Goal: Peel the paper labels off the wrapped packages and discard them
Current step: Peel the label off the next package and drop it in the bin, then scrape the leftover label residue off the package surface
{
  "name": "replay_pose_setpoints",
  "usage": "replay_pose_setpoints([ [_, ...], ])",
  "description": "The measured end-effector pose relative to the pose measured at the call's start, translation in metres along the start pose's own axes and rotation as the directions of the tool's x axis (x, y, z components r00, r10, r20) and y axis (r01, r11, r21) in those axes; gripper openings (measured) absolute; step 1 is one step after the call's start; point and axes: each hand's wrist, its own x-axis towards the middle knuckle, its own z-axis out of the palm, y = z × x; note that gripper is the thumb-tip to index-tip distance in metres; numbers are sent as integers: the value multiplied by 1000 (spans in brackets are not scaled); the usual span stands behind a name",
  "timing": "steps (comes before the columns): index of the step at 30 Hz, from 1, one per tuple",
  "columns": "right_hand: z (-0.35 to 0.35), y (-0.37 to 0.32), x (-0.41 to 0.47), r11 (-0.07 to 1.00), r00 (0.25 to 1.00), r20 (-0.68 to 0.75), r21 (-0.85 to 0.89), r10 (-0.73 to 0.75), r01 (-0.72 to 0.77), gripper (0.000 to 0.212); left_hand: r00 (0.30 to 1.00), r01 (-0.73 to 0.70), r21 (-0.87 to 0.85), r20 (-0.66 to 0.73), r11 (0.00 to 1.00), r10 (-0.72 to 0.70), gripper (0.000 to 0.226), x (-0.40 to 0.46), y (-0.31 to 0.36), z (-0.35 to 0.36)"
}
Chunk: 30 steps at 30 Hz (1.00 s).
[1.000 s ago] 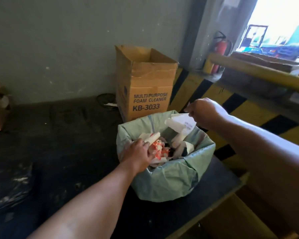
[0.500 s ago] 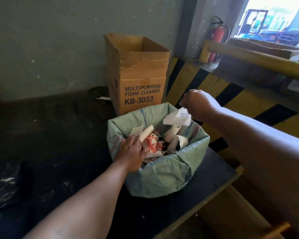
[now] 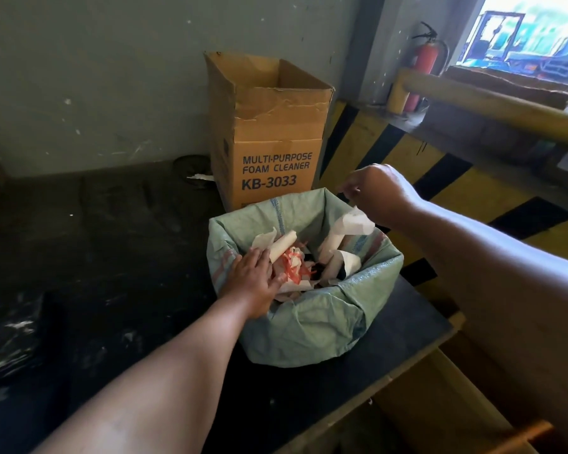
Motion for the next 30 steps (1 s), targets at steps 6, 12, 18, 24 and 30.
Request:
replay_pose_setpoints([
  [6,1,-19,-10,999,998,55,23,-38,36,25,999,23,-22,33,1000,-22,81,-2,5,-5],
  [12,23,-61,-18,994,980,187,104,-63,44,30,998,59,-26,32,998,-58,77,-14,1,-52],
  [18,60,-146,-7,978,908,366,120,-204,171,45,987,153,117,-68,981,-146,73,-57,-73,-118],
  [24,113,-260,14,928,813,447,184,-373,324,55,930,356,219,-174,908,-323,62,-116,-172,-171],
  [30,159,-375,14,868,701,512,292,-497,401,53,813,580,156,-175,799,-556,59,-205,-277,-188],
])
